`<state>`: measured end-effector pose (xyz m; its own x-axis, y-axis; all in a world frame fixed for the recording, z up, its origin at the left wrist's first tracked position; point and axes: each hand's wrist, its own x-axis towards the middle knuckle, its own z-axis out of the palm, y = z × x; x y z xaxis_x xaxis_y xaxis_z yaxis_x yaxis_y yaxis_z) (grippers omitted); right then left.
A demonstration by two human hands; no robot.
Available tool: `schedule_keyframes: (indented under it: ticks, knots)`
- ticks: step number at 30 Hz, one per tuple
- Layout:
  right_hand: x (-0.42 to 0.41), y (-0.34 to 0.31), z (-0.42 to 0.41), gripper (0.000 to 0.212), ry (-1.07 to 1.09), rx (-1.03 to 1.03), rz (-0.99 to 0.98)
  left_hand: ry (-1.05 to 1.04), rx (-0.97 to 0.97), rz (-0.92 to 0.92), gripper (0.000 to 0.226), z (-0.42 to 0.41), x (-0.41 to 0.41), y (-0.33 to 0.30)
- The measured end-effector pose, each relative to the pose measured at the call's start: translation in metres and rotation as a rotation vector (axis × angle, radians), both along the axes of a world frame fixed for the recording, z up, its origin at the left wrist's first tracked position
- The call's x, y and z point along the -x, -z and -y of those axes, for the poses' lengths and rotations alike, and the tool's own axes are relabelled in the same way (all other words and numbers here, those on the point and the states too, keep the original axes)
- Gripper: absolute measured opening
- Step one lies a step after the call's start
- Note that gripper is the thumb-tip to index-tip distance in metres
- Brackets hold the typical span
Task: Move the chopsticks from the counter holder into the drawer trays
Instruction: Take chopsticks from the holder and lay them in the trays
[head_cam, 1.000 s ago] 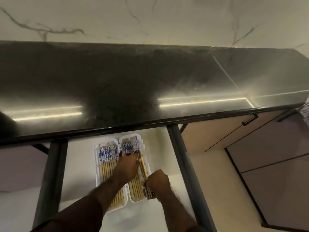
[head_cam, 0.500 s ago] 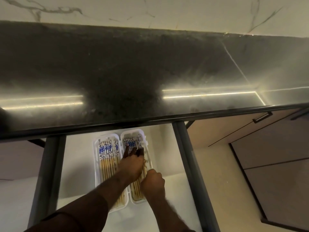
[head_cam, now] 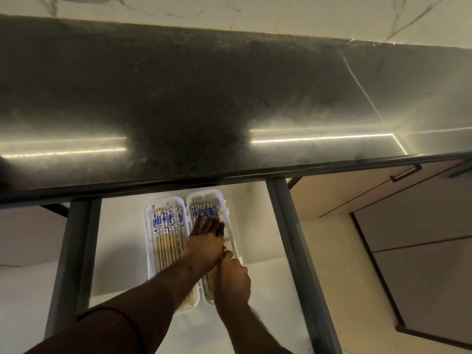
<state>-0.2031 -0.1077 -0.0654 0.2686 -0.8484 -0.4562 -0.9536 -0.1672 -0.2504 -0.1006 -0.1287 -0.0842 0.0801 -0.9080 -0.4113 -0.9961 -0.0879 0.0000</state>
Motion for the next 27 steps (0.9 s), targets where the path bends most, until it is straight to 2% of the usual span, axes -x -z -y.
schedule_keyframes:
  ticks: [10, 16, 27]
  knots:
    - [0.006, 0.003, -0.006, 0.040, -0.070, -0.073, 0.057, 0.005, -0.084, 0.053, 0.070, 0.001, 0.004, 0.000]
    - [0.009, 0.002, -0.009, 0.032, -0.152, -0.014, 0.001, 0.000, -0.046, 0.064, 0.076, 0.001, 0.004, 0.005]
    - [0.019, -0.010, -0.005, 0.031, -0.138, -0.046, 0.134, -0.026, 0.061, 0.012, 0.068, 0.001, 0.001, 0.003]
